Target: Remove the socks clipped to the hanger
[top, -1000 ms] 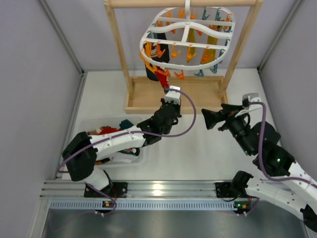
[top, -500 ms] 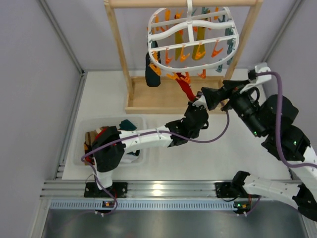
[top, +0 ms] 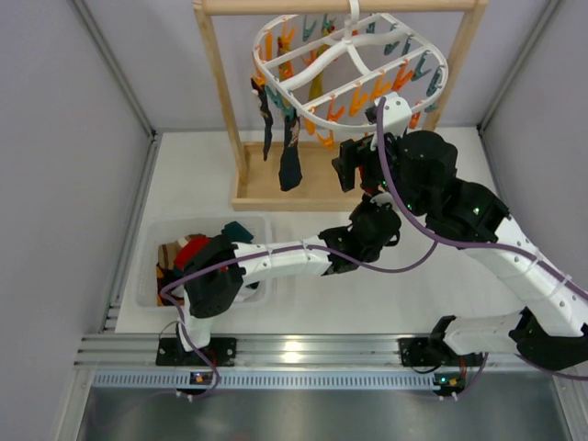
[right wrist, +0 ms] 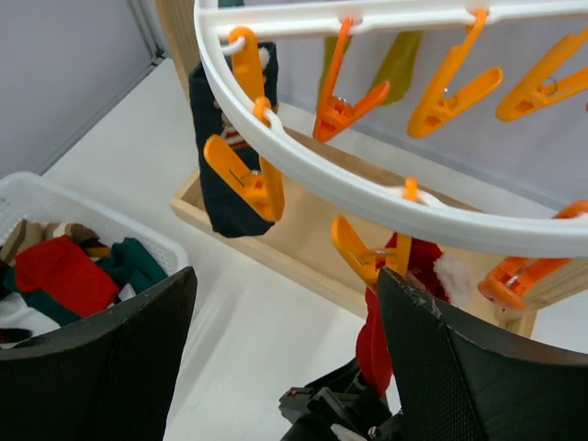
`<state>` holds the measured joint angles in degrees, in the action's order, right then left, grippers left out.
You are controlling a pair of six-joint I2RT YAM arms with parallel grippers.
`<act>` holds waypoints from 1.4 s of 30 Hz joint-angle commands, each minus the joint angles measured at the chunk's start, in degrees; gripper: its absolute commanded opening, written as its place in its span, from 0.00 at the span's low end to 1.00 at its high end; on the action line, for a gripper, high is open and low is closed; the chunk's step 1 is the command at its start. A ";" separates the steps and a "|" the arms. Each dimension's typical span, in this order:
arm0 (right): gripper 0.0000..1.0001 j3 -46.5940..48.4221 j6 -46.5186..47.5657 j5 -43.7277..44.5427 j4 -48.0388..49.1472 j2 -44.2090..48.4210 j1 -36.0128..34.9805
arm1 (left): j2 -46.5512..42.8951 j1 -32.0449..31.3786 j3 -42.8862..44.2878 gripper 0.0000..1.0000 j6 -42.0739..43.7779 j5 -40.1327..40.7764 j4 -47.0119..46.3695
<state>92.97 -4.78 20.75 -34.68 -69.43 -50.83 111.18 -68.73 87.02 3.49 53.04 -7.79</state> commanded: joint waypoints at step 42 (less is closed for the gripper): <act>0.70 -2.44 8.03 -8.63 0.14 7.47 14.00 | -2.19 0.00 -0.36 0.00 0.38 1.19 -0.29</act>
<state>90.41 3.40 12.21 -36.07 -62.72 -37.95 111.15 -68.71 86.67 3.64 53.67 -7.31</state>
